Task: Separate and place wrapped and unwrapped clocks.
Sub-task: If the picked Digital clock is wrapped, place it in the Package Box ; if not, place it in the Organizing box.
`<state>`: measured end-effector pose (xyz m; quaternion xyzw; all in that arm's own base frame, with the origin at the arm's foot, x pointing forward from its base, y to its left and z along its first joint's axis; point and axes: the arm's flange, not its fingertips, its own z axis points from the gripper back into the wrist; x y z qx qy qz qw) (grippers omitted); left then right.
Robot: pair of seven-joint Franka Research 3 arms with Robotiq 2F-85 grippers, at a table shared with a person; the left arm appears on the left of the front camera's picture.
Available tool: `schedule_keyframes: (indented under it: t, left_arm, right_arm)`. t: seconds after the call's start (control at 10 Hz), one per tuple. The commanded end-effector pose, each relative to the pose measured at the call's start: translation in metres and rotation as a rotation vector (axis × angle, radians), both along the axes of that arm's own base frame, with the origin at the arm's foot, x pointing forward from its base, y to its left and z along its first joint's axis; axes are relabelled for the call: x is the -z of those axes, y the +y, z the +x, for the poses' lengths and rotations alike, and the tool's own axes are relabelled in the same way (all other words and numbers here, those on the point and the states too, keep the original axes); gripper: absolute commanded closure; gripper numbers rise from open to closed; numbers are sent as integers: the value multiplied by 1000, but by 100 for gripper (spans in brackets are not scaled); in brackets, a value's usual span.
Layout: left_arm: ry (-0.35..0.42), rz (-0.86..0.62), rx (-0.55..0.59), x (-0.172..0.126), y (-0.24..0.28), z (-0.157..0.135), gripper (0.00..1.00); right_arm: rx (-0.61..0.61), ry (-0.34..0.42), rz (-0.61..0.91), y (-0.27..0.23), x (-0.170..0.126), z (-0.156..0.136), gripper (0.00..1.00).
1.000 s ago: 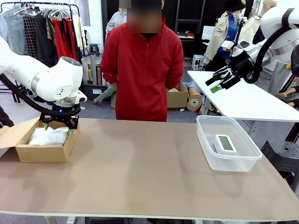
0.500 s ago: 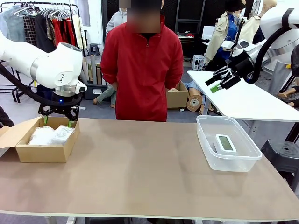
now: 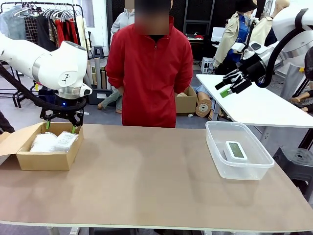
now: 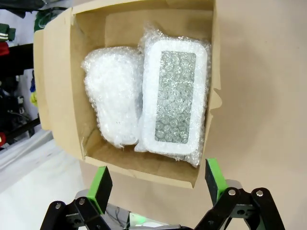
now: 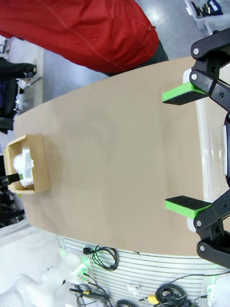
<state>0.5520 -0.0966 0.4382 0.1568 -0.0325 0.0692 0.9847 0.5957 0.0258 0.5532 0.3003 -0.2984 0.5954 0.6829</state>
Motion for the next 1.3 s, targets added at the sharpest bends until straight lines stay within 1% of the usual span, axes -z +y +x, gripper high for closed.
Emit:
schedule_keyframes:
  t: [0.0,0.9,1.0,1.1,1.2]
  left_arm:
    - [-11,-3,-7,0,1,1,0]
    - [-11,-3,-7,0,1,1,0]
    - [0,0,-1,1,0,0,0]
    - [12,-40,95,6,-3,-8,0]
    - [38,-80,143,0,2,-6,0]
  right_arm:
    - [1,-9,-13,2,-2,-1,0]
    - [1,-9,-13,2,-2,-1,0]
    - [1,-9,-13,2,-2,-1,0]
    - [1,-9,-13,2,-2,-1,0]
    - [1,-9,-13,2,-2,-1,0]
